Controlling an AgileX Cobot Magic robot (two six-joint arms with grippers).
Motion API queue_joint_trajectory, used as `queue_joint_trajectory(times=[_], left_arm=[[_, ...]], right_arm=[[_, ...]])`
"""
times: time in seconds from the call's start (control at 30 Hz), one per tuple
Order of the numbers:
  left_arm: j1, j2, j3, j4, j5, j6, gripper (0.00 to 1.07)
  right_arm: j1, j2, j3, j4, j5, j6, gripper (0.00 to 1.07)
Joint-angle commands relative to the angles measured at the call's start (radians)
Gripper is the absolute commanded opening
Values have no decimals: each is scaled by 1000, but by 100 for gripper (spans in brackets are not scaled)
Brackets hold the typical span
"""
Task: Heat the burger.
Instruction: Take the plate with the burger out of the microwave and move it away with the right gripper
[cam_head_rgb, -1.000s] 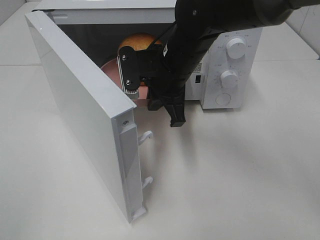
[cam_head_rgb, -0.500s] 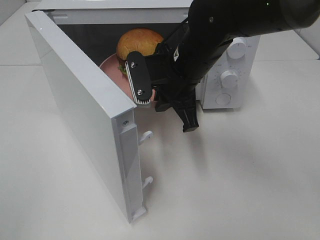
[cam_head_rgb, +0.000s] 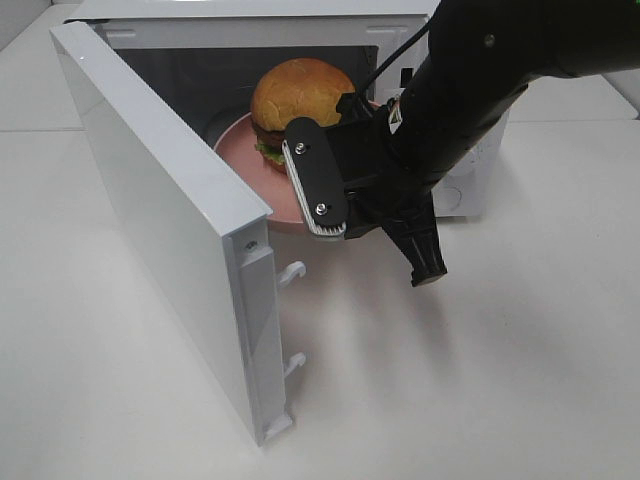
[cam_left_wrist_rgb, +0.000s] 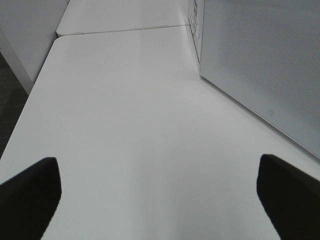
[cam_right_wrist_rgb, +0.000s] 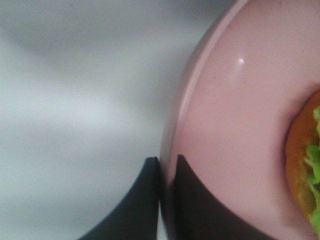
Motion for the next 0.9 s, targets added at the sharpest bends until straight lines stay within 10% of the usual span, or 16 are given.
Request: queue_joint_trajectory(times=[0.03,0.9], left_arm=[[3,-19,5,-9,-7,-6,100],[3,-19,5,-9,-7,-6,100]], right_arm=[[-8,-40,12,-31,-52,25,0],[3,-249,212,-99,-54,104,0]])
